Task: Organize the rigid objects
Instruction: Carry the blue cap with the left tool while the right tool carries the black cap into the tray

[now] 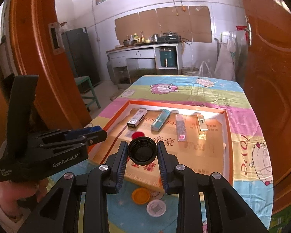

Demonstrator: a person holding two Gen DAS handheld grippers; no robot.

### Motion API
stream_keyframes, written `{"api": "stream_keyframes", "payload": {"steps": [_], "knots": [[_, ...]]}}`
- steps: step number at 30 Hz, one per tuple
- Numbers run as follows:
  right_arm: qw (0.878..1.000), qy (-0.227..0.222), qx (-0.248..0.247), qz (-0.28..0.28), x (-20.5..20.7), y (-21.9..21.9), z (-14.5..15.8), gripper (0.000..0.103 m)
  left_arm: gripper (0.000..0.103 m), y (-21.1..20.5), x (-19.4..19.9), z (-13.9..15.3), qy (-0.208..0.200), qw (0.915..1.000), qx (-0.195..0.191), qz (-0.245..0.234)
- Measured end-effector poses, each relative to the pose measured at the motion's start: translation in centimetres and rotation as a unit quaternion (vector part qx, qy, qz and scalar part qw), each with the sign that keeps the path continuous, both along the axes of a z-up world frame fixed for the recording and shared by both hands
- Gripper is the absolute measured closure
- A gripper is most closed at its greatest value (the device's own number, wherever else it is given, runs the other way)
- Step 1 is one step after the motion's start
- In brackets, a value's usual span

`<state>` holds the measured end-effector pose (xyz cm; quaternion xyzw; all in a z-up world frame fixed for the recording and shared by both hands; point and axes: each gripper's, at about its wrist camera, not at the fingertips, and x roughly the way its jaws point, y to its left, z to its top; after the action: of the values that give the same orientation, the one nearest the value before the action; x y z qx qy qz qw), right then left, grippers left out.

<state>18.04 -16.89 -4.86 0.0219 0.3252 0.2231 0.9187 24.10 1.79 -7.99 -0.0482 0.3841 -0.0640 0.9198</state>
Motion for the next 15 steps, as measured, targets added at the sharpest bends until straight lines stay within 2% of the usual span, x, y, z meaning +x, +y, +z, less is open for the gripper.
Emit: {"api": "stream_keyframes", "payload": {"steps": [15], "knots": [[0.999, 0.034, -0.001, 0.003, 6.0, 0.2, -2.7, 0.072, 0.073, 0.8, 4.8, -2.6, 0.028, 0.9994, 0.005, 0.019]]}}
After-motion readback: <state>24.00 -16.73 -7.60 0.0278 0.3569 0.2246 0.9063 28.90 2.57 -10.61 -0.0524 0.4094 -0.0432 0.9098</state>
